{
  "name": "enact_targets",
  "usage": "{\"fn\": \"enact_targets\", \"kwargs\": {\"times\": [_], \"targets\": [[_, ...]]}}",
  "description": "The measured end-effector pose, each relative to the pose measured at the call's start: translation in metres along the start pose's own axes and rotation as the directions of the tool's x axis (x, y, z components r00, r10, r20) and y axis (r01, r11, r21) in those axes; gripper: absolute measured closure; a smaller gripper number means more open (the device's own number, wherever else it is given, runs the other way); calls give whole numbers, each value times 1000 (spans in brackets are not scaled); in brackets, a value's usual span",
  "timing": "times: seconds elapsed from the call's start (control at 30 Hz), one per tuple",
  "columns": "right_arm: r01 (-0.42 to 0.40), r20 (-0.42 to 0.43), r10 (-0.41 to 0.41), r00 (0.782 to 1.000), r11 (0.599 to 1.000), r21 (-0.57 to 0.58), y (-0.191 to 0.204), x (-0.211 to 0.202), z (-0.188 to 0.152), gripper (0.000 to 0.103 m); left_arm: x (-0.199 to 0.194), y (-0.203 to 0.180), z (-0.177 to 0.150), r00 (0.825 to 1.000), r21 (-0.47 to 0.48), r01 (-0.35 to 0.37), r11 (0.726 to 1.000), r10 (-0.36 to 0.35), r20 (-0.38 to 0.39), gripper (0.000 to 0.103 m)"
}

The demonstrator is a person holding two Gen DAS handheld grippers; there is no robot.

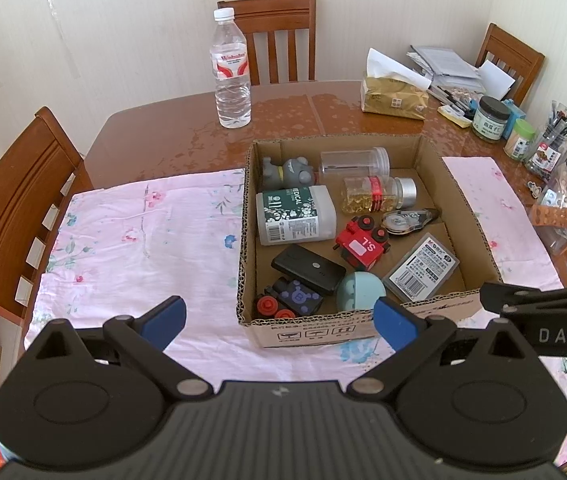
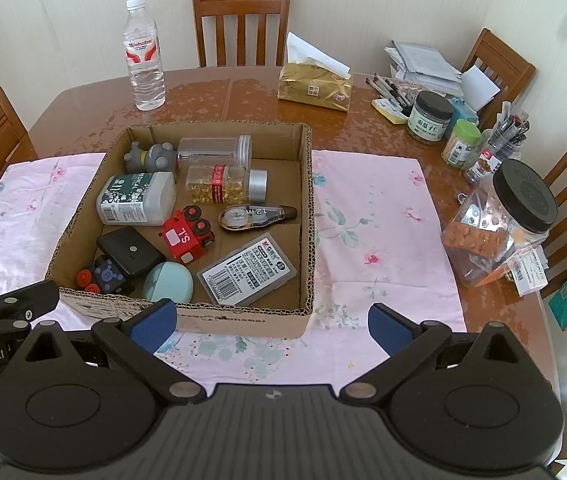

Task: Organize rigid objects

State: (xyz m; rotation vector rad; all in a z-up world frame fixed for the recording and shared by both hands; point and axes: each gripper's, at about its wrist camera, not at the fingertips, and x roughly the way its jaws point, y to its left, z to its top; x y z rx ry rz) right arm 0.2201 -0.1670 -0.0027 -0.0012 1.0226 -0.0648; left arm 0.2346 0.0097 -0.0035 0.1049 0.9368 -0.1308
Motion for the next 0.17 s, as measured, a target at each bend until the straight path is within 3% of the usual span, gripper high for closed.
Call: {"fn": "enact_targets", "kwargs": {"times": [0.17], "targets": [[1, 0, -1, 1000, 1000, -2, 0, 0, 0, 0, 0, 0, 0, 1000, 1, 0, 1000, 0, 0, 3]]}}
